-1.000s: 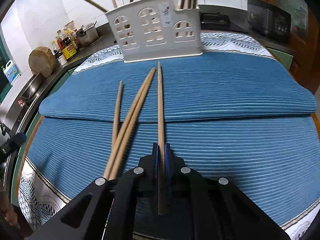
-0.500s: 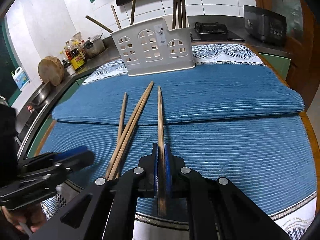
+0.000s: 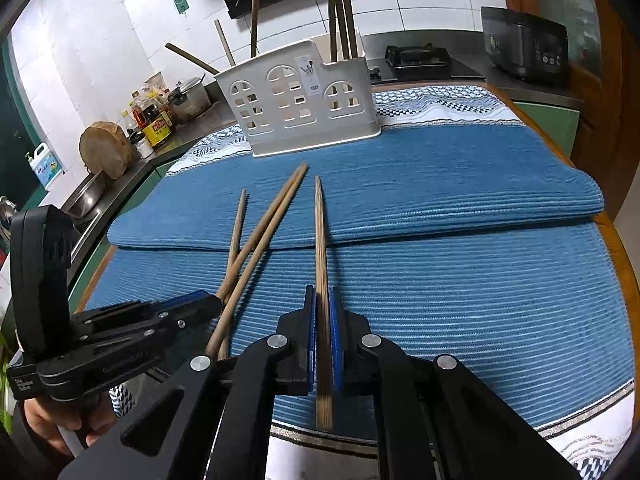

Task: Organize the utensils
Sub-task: 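Grasp a chopstick with the right tool while the left tool grasps another, then lift both chopsticks and carry them over the white holder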

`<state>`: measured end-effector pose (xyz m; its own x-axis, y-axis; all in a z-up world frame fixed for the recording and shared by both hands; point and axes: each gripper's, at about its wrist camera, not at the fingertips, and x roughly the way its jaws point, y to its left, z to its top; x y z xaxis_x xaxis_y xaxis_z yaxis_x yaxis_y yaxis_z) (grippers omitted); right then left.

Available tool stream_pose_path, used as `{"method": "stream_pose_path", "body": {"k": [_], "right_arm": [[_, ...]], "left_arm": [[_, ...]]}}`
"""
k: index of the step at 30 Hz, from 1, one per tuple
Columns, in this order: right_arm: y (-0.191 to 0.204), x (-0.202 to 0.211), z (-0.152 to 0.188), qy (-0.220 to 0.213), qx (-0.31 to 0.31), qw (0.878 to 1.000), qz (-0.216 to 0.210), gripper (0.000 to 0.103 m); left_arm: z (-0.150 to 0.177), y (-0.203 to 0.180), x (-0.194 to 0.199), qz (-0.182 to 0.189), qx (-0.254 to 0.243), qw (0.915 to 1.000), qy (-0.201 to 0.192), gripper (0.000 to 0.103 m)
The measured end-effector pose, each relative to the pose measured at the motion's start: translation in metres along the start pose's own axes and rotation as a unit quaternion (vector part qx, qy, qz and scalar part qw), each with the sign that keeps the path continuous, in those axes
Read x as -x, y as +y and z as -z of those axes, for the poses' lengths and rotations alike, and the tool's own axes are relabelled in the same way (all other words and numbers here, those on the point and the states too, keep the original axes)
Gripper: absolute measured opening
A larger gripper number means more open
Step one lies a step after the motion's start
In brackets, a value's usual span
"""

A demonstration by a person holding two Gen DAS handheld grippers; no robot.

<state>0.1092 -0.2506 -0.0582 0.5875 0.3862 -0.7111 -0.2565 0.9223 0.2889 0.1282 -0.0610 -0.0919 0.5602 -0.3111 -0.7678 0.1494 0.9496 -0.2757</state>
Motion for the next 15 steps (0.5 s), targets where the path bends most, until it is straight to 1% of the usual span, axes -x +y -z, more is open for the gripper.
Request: {"method": "stream_pose_path", "body": {"k": [1, 3, 6, 12, 13, 14, 15], "right_arm": [[0.000, 0.000, 0.001, 0.000, 0.000, 1.000, 0.000, 0.007], [0.000, 0.000, 0.001, 0.001, -0.001, 1.000, -0.001, 0.007], [-0.001, 0.000, 0.000, 0.000, -0.003, 1.000, -0.001, 0.007], [-0.004, 0.001, 0.001, -0.001, -0.006, 1.000, -0.002, 0.007], [-0.004, 0.001, 0.002, -0.002, -0.006, 1.000, -0.002, 0.007], [-0.004, 0.002, 0.002, -0.003, -0.006, 1.000, -0.002, 0.007], [-0.005, 0.002, 0.002, -0.003, -0.007, 1.000, -0.002, 0.007]], "left_arm": [[0.001, 0.000, -0.002, -0.006, -0.002, 1.0000, 0.001, 0.015], [0.000, 0.000, -0.002, -0.001, 0.002, 1.0000, 0.002, 0.015], [-0.001, -0.003, -0.002, 0.004, -0.004, 1.0000, 0.001, 0.014], [-0.002, -0.009, -0.009, 0.003, -0.013, 0.9999, -0.004, 0.015], [-0.001, -0.010, -0.009, 0.002, -0.016, 0.9999, -0.006, 0.014], [-0.001, -0.013, -0.009, 0.000, -0.021, 0.9997, -0.009, 0.010], [0.000, -0.016, -0.008, -0.007, -0.031, 0.9995, -0.011, 0.009]]}}
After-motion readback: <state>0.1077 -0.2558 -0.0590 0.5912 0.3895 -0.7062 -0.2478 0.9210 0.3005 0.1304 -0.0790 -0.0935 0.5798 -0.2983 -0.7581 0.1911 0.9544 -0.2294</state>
